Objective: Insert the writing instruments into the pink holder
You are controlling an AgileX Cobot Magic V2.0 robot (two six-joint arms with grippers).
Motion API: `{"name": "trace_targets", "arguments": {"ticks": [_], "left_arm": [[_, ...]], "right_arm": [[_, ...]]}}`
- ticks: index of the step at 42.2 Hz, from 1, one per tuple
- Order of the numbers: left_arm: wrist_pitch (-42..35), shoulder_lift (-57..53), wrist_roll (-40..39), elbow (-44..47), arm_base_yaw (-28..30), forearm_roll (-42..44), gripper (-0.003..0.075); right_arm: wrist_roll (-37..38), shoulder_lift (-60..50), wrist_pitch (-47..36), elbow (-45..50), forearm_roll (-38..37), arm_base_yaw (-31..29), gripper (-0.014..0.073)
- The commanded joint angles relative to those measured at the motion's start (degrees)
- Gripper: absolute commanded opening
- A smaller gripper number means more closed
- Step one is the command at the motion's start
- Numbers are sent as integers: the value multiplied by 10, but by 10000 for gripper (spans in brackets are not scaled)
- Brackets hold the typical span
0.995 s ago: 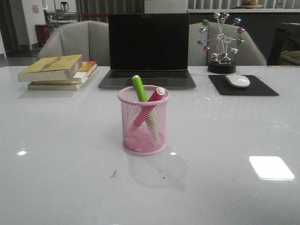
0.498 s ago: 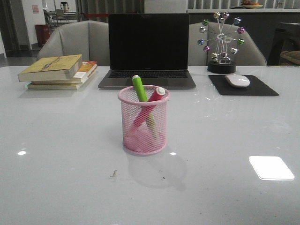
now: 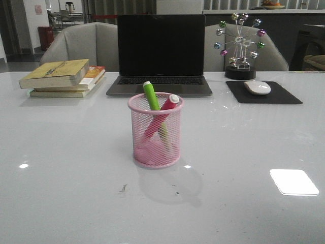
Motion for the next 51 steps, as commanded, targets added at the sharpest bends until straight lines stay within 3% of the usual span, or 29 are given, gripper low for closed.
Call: {"name": "trace_targets", "arguments": {"ticks": [1, 11, 18, 30, 51], "left_arm": [[-53, -10, -3, 0, -4, 0, 93], [-53, -10, -3, 0, -4, 0, 93], [-53, -10, -3, 0, -4, 0, 93], [-53, -10, -3, 0, -4, 0, 93], [-53, -10, -3, 0, -4, 0, 93]], "right_arm": [[-92, -43, -105, 21, 46, -58, 53], [-121, -183, -260, 168, 90, -219, 53], [-121, -269, -357, 268, 113, -294, 53], [-120, -335, -462, 362, 146, -322, 53], [-113, -335, -487, 361, 135, -319, 53]]}}
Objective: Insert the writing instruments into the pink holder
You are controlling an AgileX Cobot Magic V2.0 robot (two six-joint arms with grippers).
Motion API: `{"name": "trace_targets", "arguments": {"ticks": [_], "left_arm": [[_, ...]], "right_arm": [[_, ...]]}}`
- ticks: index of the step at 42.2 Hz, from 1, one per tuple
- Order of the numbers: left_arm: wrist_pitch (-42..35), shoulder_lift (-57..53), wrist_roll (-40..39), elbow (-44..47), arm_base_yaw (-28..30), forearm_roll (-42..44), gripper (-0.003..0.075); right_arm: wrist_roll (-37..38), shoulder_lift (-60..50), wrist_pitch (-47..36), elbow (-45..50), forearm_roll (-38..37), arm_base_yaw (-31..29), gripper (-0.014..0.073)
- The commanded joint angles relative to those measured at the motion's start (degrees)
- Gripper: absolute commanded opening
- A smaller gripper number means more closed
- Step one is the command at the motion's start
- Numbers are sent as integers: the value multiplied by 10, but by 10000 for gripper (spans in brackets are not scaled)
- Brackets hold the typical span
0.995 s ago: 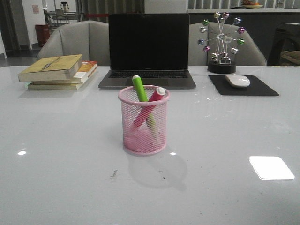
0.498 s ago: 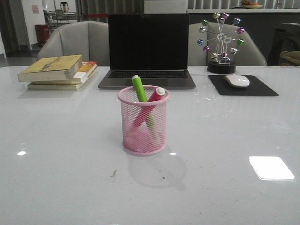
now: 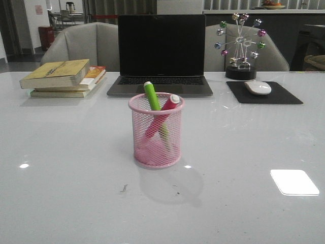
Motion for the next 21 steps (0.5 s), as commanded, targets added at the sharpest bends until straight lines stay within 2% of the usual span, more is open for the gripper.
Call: {"name": "trace_targets", "arguments": {"ticks": [1, 9, 21], "left_arm": [[-53, -10, -3, 0, -4, 0, 93], [-53, -10, -3, 0, -4, 0, 92], [-53, -10, -3, 0, -4, 0, 93]], "right_arm": [[12, -12, -59, -6, -18, 3, 53], [117, -12, -68, -6, -105, 10, 53], [122, -12, -74, -6, -107, 30, 53]]}}
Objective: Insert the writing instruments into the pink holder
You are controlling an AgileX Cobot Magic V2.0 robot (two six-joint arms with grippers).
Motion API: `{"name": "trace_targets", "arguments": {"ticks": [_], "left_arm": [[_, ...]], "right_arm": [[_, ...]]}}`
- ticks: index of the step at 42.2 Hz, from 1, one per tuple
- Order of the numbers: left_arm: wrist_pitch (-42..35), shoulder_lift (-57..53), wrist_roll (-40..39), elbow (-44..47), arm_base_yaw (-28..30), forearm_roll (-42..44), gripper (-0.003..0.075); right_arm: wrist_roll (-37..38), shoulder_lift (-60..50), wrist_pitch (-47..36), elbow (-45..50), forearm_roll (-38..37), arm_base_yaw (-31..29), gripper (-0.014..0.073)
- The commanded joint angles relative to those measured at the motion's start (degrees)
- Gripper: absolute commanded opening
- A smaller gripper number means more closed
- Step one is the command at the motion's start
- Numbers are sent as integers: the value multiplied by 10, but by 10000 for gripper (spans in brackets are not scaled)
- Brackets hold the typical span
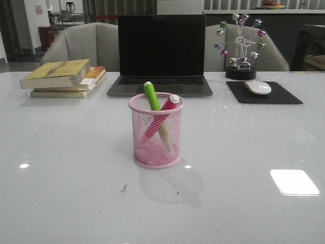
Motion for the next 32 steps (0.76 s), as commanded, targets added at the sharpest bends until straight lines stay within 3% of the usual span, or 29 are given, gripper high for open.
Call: {"name": "trace_targets", "arguments": {"ticks": [1, 32], "left_arm": [[-53, -10, -3, 0, -4, 0, 93], [-53, -10, -3, 0, -4, 0, 93]], "right_arm": [[1, -12, -64, -6, -6, 5, 53], [0, -12, -75, -6, -4, 5, 53]]}}
